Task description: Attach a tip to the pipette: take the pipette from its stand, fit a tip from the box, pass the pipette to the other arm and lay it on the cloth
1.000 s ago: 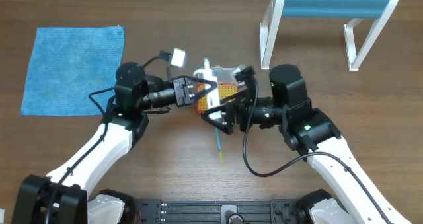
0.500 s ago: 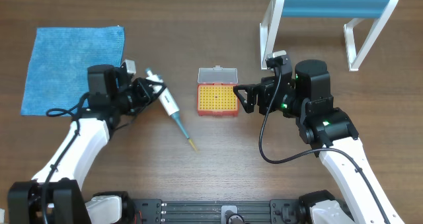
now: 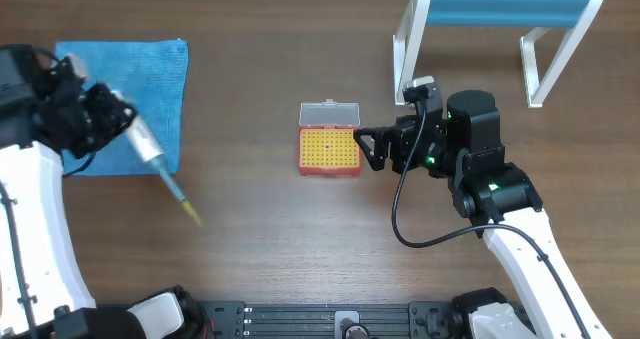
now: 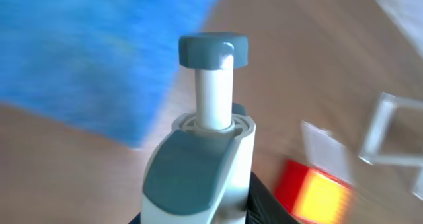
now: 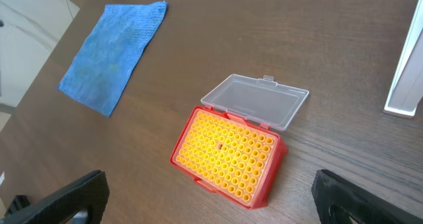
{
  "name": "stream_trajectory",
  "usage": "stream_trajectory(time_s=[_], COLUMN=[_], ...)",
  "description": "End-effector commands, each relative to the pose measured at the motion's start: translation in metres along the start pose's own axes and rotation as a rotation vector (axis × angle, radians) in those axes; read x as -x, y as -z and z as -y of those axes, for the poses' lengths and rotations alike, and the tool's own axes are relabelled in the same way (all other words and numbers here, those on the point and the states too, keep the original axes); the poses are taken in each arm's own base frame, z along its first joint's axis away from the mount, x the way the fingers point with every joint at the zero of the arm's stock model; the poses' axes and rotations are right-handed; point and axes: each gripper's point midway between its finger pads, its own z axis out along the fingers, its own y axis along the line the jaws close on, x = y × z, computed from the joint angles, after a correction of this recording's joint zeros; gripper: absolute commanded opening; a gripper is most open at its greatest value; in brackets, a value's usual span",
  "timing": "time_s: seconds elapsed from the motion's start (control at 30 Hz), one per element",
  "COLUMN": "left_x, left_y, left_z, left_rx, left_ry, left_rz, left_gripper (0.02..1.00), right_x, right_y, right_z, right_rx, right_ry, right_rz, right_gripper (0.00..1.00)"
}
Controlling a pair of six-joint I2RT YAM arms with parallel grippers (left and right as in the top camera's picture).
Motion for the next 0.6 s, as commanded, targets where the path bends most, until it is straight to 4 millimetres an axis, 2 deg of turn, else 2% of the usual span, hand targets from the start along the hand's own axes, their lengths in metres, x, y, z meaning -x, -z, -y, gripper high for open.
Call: stream_trajectory(time_s=[0.03,0.17,0.23,0.37,0.47,0.6], left_x=[-0.008,-0.036,-0.036,-0.027,0.014,0.099], left_y=[0.018,0.024,0.018,-0.012,-0.038,-0.057], left_z=[-0.065,-0.087,-0.089,-0.096,-0.091,-0.072], left_rx=[0.354,0.458,0.455,0.45,0.417,0.386], left_ry=[-0.163,-0.276,-0.294,-0.289,-0.297,-0.328], left_rz=[-0.045,-0.218,-0.241,-0.337,-0.364,-0.308], left_gripper=[0.027,0.029,0.027,0.027,0.029,0.029], right_x=[0.009,0.009,0.008,0.008,0.008,0.007], right_y=[0.006,0.005,0.004,0.004,0.003,0.003], right_z=[-0.001,0.0,0.0,0.001,0.0,-0.001], right_rx=[-0.011,-0.011,-0.011,-0.012,-0.01,-0.007], right_ry=[-0.021,-0.039,-0.075,-0.081,-0.089,-0.131], right_rz=[0.031,0.029,0.025,0.023,0.022,0.021], right_gripper=[0.996,0.996,0.996,0.996,0.996,0.998])
